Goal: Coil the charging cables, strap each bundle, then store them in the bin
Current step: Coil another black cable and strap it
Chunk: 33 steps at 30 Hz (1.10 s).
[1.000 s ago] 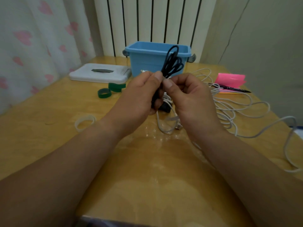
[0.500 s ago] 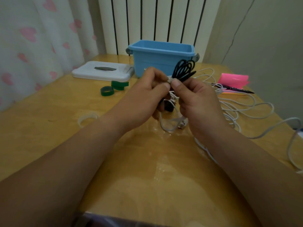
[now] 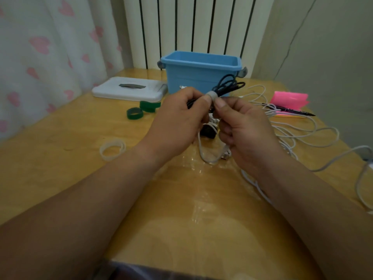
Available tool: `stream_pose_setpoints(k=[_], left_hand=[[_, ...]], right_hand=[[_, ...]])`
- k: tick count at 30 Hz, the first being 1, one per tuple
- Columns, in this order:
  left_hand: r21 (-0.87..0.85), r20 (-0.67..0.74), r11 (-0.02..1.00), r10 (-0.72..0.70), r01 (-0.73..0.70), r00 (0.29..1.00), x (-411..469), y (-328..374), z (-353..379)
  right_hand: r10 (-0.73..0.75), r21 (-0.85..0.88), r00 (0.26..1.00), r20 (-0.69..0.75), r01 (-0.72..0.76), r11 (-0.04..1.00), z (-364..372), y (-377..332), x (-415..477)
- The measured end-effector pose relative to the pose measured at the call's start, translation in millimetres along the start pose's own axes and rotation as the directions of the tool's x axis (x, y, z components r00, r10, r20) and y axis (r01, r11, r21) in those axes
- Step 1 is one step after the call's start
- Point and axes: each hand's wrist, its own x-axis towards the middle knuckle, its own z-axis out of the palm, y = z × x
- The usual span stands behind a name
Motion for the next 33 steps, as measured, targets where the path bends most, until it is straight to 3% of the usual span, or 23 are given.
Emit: stream_pose_setpoints(k=[3, 7, 9, 12, 16, 20, 24, 27, 30, 32, 33], left_hand=[[-0.221, 0.128, 0.965, -0.118, 0.144, 0.985, 0, 5, -4], [-0.262, 0.203, 0.940, -0.169, 0.219, 0.965, 0, 9, -6], [-0.163, 0.179, 0.965, -0.174, 0.204, 0.968, 0, 9, -4], [0.079, 0.142, 0.997, -0.028, 0.017, 0.989, -6, 7, -1], [0.327, 0.135, 0.918, 0.190, -0.224, 0.973, -7, -4, 4], [0.410, 0.120, 0.876, 0.224, -0.254, 0.967, -3, -5, 5], [0.284, 0.069, 0.944, 0.153, -0.167, 0.986, -2, -1, 4], [-0.081, 0.106, 0.995, -0.049, 0.058, 0.993, -3, 7, 3], [-0.432, 0.326, 0.834, -0.210, 0.342, 0.922, -3, 15, -2], [-0.515, 0.436, 0.730, -0.228, 0.449, 0.871, -3, 17, -2], [-0.499, 0.433, 0.741, -0.237, 0.450, 0.870, -3, 17, 0]], right_hand=[[0.032, 0.018, 0.996, 0.087, -0.033, 0.999, -3, 2, 2], [0.046, 0.003, 0.991, 0.128, -0.047, 0.999, -5, 3, 2], [0.024, 0.021, 0.997, 0.070, -0.025, 0.999, -1, -2, -3], [-0.013, 0.060, 1.000, -0.017, 0.014, 0.998, 2, -7, -6], [-0.060, 0.009, 0.996, -0.069, 0.060, 0.998, 1, -3, -5], [-0.033, -0.036, 0.997, -0.065, 0.030, 0.999, -1, -2, -1], [-0.023, -0.025, 1.000, -0.013, 0.022, 0.999, -1, -3, -1], [-0.001, 0.034, 0.998, 0.055, -0.001, 0.999, 0, -2, -1], [0.042, 0.086, 0.992, 0.118, -0.053, 0.995, -3, -2, 1], [0.037, 0.089, 0.994, 0.102, -0.047, 0.995, -2, -5, -1], [0.032, 0.095, 0.997, 0.077, -0.039, 0.995, -1, -6, -3]])
